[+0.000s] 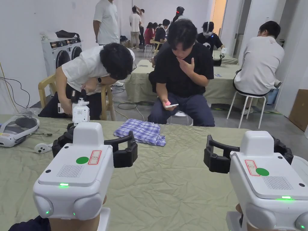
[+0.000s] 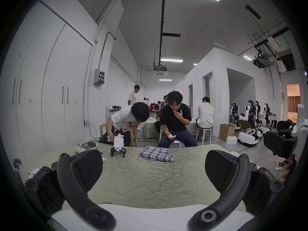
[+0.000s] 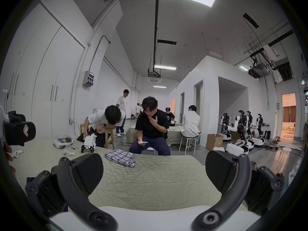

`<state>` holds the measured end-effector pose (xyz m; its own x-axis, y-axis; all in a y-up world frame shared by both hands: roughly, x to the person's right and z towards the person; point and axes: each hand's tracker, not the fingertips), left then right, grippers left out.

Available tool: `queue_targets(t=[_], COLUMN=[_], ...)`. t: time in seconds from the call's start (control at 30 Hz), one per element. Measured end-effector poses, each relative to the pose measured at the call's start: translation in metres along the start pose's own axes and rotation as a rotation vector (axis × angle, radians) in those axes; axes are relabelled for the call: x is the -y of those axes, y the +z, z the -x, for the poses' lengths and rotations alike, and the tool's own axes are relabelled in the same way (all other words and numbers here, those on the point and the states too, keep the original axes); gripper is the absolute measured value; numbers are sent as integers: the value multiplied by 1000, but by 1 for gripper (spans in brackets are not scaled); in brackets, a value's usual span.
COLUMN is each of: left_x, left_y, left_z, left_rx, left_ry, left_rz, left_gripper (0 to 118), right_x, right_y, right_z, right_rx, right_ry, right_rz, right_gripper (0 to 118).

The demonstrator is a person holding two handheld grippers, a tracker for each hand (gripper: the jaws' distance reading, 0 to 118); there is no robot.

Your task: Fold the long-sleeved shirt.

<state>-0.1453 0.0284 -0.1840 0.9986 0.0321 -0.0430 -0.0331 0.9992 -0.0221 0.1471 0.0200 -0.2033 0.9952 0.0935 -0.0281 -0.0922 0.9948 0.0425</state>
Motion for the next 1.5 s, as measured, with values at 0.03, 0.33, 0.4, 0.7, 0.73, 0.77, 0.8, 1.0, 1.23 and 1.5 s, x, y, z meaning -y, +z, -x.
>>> queue_targets(t=[0.03,0.33,0.4,0.7,0.73,0.77,0.8,1.0,1.23,1.5], left_x=[0,-4,-4,-3,-3,-3,-4,-5,0,25], left_y=[0,2,2,5,5,5,5,9,6,26], left_z=[0,-1,-1,-3,-3,-3,-3,0,3,62], left_rx=[2,7,5,-7,-16,-31,-34,6,-4,-162], left_ry=[3,1,7,-19,-20,-18,-14,-8,-3,10], left_rz=[0,-7,-7,-41,-41,-44,-42,-47,0,80], left_gripper=[111,111,111,111,111,111,111,10,3,3], right_x=[0,-2,-4,-1,-2,-1,-1,-3,5,18], right_y=[0,2,3,3,3,3,3,6,2,-11], right_z=[0,3,4,7,7,6,5,2,2,61], right_rx=[-1,14,13,-8,-8,-4,-2,9,-31,-201], right_ry=[1,27,26,9,7,2,-5,-8,2,18], right_rz=[-1,-5,-11,-18,-19,-24,-26,-58,-19,-2], right_gripper=[118,118,118,118,118,118,118,48,0,0])
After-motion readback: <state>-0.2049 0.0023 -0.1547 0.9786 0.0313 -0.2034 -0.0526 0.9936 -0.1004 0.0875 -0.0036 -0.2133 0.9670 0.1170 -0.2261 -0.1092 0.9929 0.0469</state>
